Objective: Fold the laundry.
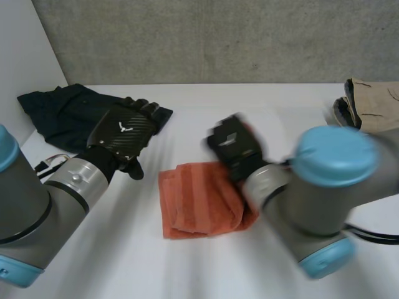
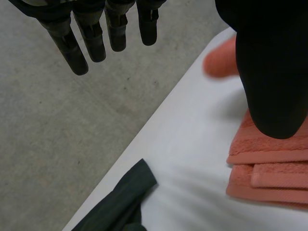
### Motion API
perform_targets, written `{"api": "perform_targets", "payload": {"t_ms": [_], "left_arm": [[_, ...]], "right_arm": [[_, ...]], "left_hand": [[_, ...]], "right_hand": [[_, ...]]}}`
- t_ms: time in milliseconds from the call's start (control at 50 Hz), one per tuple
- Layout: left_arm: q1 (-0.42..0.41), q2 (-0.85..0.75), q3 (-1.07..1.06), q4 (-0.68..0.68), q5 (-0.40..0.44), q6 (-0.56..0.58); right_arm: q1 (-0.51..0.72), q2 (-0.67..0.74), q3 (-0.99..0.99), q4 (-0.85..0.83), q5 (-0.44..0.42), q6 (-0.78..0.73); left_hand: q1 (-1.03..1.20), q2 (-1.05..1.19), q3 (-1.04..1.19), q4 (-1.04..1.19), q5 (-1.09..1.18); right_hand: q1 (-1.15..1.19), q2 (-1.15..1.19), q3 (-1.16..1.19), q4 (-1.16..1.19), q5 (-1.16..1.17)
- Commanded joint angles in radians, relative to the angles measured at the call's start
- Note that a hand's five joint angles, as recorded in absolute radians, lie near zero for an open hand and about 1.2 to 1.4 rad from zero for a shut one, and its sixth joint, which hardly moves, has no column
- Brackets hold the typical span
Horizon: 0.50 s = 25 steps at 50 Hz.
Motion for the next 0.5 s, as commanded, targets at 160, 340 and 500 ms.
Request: {"api": "perform_targets", "payload": {"t_ms": [160, 340, 500], "left_arm": [[0.049, 0.014, -0.002, 0.000, -0.023, -0.178], [-0.054, -0.058, 0.129, -0.002, -0.079, -0.284], [-0.255, -0.258, 0.316, -0.114, -0.279, -0.342]], "right_arm": [[0.141, 0.155, -0.106, 0.106, -0.118, 0.152], [-0.118, -0.085, -0.011, 0.127, -0.104, 0.561], [-0.180, -0.053, -0.063, 0.342, -0.140, 0.655]], "left_hand": [[0.018, 0.000, -0.003, 0.007, -0.018], [0.038, 0.021, 0.017, 0.027, 0.002], [0.053, 0.036, 0.032, 0.042, 0.017]], "right_hand": [[-0.875, -0.980, -1.011, -1.023, -0.998], [-0.875, -0.980, -1.011, -1.023, -0.998], [-0.875, -0.980, -1.011, -1.023, -0.998]]}}
